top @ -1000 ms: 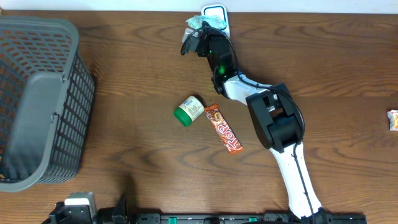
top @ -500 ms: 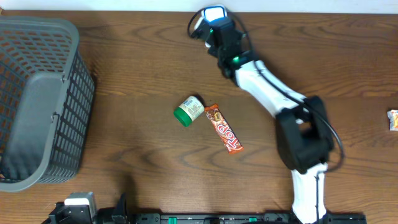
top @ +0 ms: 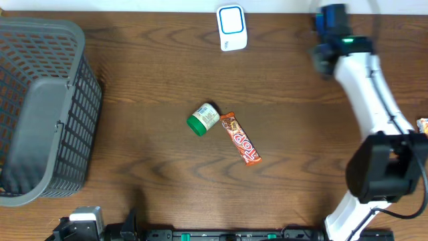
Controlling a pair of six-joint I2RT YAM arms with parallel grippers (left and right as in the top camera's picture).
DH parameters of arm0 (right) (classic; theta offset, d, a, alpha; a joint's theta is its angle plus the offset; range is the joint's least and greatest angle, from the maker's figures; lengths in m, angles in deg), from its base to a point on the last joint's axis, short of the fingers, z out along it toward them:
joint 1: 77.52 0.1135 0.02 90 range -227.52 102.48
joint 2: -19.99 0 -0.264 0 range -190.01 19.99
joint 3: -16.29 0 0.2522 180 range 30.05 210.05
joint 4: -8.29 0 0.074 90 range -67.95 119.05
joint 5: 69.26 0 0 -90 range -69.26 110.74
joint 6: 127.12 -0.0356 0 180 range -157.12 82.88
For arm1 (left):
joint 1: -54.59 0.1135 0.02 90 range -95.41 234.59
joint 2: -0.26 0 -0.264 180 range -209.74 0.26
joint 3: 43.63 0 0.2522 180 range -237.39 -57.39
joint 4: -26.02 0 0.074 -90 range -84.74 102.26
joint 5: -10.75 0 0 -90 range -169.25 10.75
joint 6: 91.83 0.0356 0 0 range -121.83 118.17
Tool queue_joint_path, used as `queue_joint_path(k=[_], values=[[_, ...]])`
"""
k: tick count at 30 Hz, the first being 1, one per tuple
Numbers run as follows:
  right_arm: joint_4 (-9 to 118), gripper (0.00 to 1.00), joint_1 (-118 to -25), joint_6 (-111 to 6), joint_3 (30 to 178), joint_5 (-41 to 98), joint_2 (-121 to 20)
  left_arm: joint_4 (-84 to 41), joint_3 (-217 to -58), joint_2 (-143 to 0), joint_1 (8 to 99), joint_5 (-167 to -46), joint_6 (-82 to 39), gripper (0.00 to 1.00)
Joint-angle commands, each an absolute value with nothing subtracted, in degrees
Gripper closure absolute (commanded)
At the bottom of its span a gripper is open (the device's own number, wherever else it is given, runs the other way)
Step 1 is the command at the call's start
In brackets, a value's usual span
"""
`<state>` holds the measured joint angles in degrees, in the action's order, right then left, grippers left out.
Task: Scan the item barcode
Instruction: 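Carry the wipes packet to the right table edge and release it, then move the right gripper to the TOP chocolate bar and grasp it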
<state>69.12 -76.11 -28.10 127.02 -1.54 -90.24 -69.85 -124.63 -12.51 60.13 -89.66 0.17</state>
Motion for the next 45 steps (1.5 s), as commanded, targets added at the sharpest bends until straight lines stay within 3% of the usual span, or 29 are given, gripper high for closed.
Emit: queue_joint_path(k=[1, 7, 15, 30, 31, 32, 33, 35, 36, 45], values=[[70.17, 0.99, -85.68, -43.49, 127.06, 10.74, -89.8, -69.76, -124.83, -12.32, 60.37, -90.21, 1.09, 0.02], [69.4, 0.99, -101.73, -50.81, 126.56, 30.33, -89.85, -69.76, -124.83, -12.32, 60.37, -90.21, 1.09, 0.02], [66.78, 0.99, -115.5, -52.93, 123.02, 33.08, -91.53, -69.76, -124.83, -12.32, 60.37, -90.21, 1.09, 0.02], [50.89, 0.96, -118.93, -52.98, 106.3, 33.1, -96.38, -69.76, -124.83, -12.32, 60.37, -90.21, 1.09, 0.02], [50.83, 0.86, -118.95, -52.98, 106.28, 33.08, -96.38, -69.76, -124.83, -12.32, 60.37, -90.21, 1.09, 0.02], [50.76, 0.63, -118.95, -52.98, 106.28, 33.08, -96.38, -69.76, -124.83, -12.32, 60.37, -90.21, 1.09, 0.02], [50.8, 0.32, -118.99, -52.98, 106.41, 33.1, -96.12, -69.76, -124.83, -12.32, 60.37, -90.21, 1.09, 0.02], [51.46, 0.07, -119.17, -53.0, 106.89, 33.1, -95.33, -69.76, -124.85, -12.32, 60.37, -90.21, 1.09, 0.02], [51.83, 0.01, -119.24, -53.0, 107.31, 33.06, -94.63, -69.76, -124.83, -12.32, 60.37, -90.21, 1.09, 0.02], [60.44, 0.01, -119.24, -59.6, 124.33, 34.81, -82.46, -69.76, -124.83, -12.32, 60.37, -90.21, 1.09, 0.02]])
